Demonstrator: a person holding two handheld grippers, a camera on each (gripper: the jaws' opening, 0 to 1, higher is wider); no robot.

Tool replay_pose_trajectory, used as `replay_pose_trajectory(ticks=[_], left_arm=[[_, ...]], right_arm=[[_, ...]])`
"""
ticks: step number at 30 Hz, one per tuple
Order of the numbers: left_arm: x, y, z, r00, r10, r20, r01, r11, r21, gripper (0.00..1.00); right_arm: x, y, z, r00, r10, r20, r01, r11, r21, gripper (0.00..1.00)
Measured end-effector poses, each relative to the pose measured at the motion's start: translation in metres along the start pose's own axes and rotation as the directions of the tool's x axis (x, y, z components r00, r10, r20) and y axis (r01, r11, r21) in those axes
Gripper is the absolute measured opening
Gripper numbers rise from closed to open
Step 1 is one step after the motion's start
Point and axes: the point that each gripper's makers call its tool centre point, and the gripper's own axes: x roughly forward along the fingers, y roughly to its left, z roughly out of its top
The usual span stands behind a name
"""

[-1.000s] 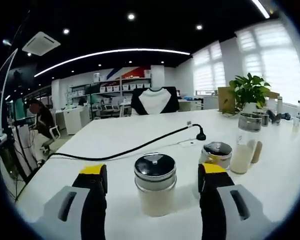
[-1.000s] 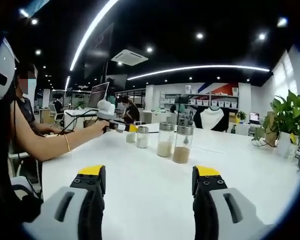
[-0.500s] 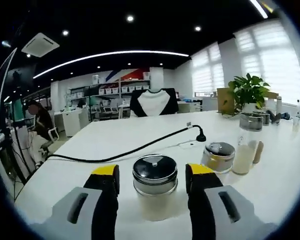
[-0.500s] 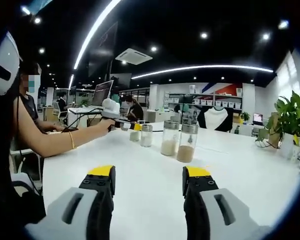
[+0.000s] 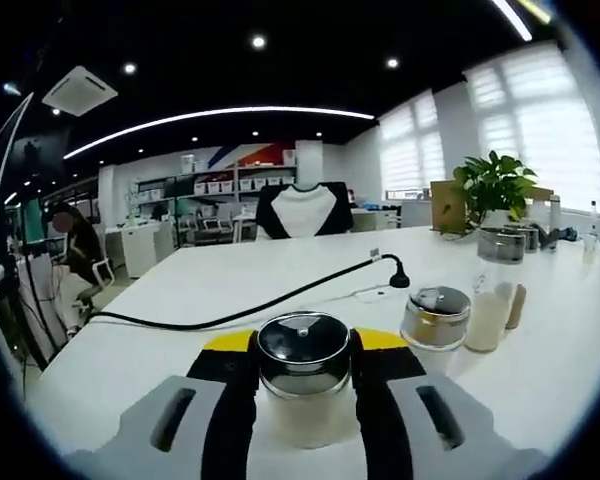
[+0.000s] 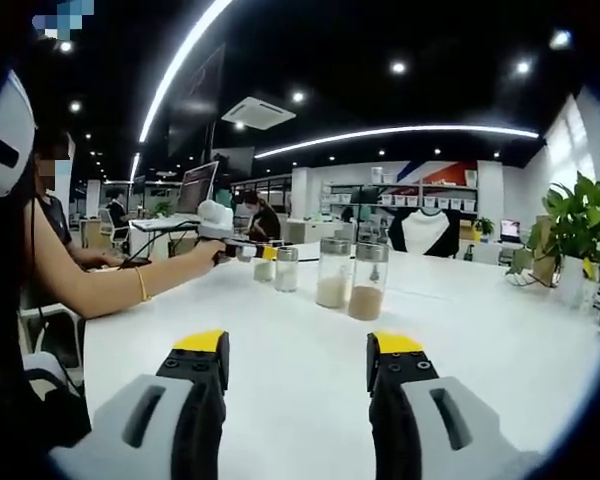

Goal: Rotate the seasoning bottle until the label or dispensing opening points toward the visible target arrow and the bottle remains upright within the marked orientation range

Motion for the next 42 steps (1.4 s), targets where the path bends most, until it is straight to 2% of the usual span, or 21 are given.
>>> replay_pose_trajectory(ticks=[4,6,8,11,13,15,17,20,42], left_arm=[[0.0,-0.001,0.0,1.0,-0.004,0.006,0.004,1.0,0.005,0.38],[-0.001,-0.001,0.0,1.0,0.0,0.012,0.0,1.0,0.007,0.38],[-0.002,0.003,0.0,0.999,0.035,0.025,-0.035,0.999,0.008,0.37],[-0.002,0.003,0.001,0.999,0.029,0.035,-0.029,1.0,0.008,0.37],[-0.003,0.004,0.002,0.999,0.034,0.039,-0.034,0.999,0.01,0.37],[-0.004,0.005,0.003,0.999,0.039,0.038,-0.04,0.999,0.021,0.37],[-0.006,0.007,0.006,0.998,0.043,0.044,-0.044,0.999,0.022,0.37],[-0.008,0.008,0.01,0.997,0.042,0.062,-0.042,0.999,0.011,0.37],[-0.017,0.011,0.023,0.995,0.045,0.09,-0.046,0.999,0.005,0.37]], right_arm=[[0.001,0.001,0.0,1.0,0.005,-0.003,-0.005,1.0,0.001,0.55],[0.0,-0.004,0.0,1.0,-0.03,-0.004,0.03,0.999,0.037,0.6],[0.0,-0.007,0.002,0.999,-0.033,0.012,0.032,0.998,0.046,0.65],[-0.004,-0.011,0.006,0.998,-0.055,0.029,0.054,0.997,0.048,0.66],[-0.004,-0.015,0.008,0.997,-0.075,0.033,0.073,0.996,0.048,0.74],[-0.005,-0.019,0.007,0.995,-0.094,0.022,0.093,0.994,0.052,0.91],[-0.006,-0.023,0.004,0.993,-0.114,0.01,0.113,0.991,0.065,0.98],[-0.007,-0.023,0.004,0.994,-0.107,0.013,0.106,0.993,0.057,0.95],[-0.015,-0.017,0.012,0.996,-0.092,0.011,0.092,0.995,0.034,0.95]])
